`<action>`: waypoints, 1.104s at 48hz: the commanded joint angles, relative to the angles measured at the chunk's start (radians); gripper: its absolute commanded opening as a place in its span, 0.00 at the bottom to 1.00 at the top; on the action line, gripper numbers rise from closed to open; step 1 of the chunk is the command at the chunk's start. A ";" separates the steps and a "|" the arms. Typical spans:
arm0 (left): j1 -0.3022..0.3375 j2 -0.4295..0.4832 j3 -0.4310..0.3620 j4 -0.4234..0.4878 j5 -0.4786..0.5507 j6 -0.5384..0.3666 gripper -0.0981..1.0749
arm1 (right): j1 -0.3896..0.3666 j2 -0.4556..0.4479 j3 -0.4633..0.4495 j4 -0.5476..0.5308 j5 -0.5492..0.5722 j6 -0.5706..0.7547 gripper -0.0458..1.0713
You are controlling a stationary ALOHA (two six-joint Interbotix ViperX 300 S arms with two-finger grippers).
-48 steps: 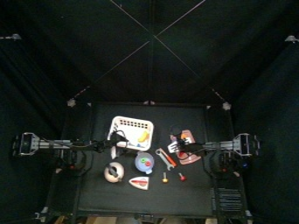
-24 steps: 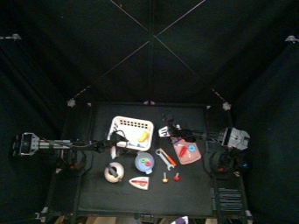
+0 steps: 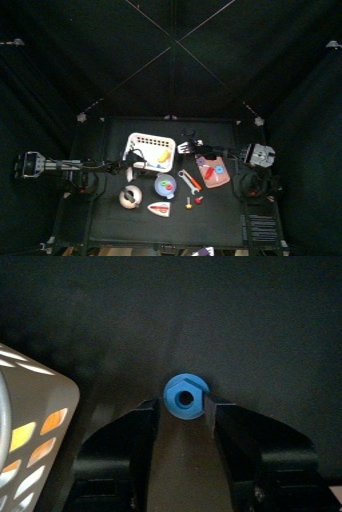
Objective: Place blue nut on table
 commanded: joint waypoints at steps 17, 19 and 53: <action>0.003 -0.003 -0.005 -0.002 -0.003 0.000 0.91 | 0.040 -0.023 -0.061 -0.003 0.060 -0.002 0.78; 0.003 -0.003 -0.003 -0.002 -0.003 0.000 0.91 | 0.044 -0.023 -0.061 -0.003 0.060 -0.002 0.78; -0.107 0.061 0.000 0.081 -0.003 0.069 0.91 | 0.282 -0.183 0.043 -0.020 0.184 0.009 0.78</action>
